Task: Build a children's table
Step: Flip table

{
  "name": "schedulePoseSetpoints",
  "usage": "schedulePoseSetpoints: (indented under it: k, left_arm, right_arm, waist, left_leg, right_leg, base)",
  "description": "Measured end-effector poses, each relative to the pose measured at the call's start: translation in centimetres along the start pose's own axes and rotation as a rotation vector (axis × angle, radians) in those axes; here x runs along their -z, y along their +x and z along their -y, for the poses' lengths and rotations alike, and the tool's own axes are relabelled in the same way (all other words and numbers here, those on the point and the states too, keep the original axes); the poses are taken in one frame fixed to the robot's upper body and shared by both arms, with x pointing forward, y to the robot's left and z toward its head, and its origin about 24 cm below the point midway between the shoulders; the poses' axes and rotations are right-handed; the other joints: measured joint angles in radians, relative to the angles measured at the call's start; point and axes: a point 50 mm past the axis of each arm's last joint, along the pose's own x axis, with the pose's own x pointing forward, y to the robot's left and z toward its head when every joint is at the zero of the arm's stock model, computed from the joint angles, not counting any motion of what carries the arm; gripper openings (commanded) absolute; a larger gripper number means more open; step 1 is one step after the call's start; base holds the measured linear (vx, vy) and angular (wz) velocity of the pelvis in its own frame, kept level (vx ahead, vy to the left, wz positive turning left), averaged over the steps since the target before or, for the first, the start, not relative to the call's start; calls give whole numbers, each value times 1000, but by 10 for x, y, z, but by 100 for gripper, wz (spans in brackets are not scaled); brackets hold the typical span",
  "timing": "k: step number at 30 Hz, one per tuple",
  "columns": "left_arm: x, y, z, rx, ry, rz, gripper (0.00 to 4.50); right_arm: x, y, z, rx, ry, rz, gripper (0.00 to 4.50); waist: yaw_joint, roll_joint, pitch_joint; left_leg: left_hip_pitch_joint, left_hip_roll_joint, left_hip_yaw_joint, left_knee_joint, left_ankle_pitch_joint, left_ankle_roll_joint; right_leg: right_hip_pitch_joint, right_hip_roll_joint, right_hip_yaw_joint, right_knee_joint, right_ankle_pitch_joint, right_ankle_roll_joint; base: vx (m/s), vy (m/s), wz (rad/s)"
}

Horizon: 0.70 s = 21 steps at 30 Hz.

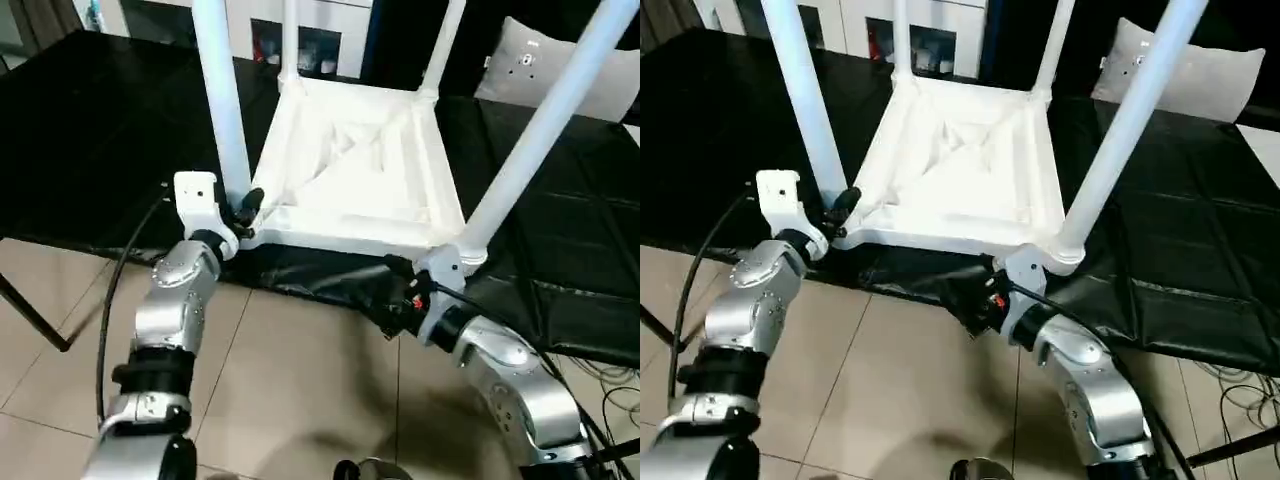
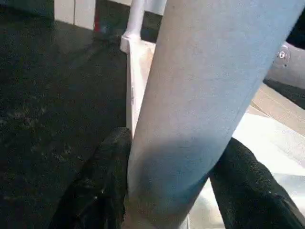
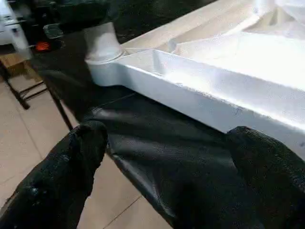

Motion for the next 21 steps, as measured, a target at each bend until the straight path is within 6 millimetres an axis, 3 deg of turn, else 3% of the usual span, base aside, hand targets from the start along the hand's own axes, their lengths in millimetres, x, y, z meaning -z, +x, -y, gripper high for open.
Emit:
schedulePoseSetpoints:
  k: [9, 21]
  left_arm:
    - [5, -9, 24, 48, -331, -61, 221]
    - [6, -23, 40, 143, -322, -139, 217]
  right_arm:
    - [0, 8, 10, 140, 169, 34, 450]
    - [-25, 34, 37, 262, 512, 252, 450]
  waist:
    - [1, -2, 1]
    - [10, -4, 0]
  left_leg:
    - [-1, 1, 1, 0, 0, 0]
    - [-7, 0, 1, 0, 1, 2]
  right_leg:
    - [-1, 0, -1, 0, -2, 4]
    - [-5, -2, -1, 1, -2, 3]
  base:
    - [0, 0, 0]
    - [0, 0, 0]
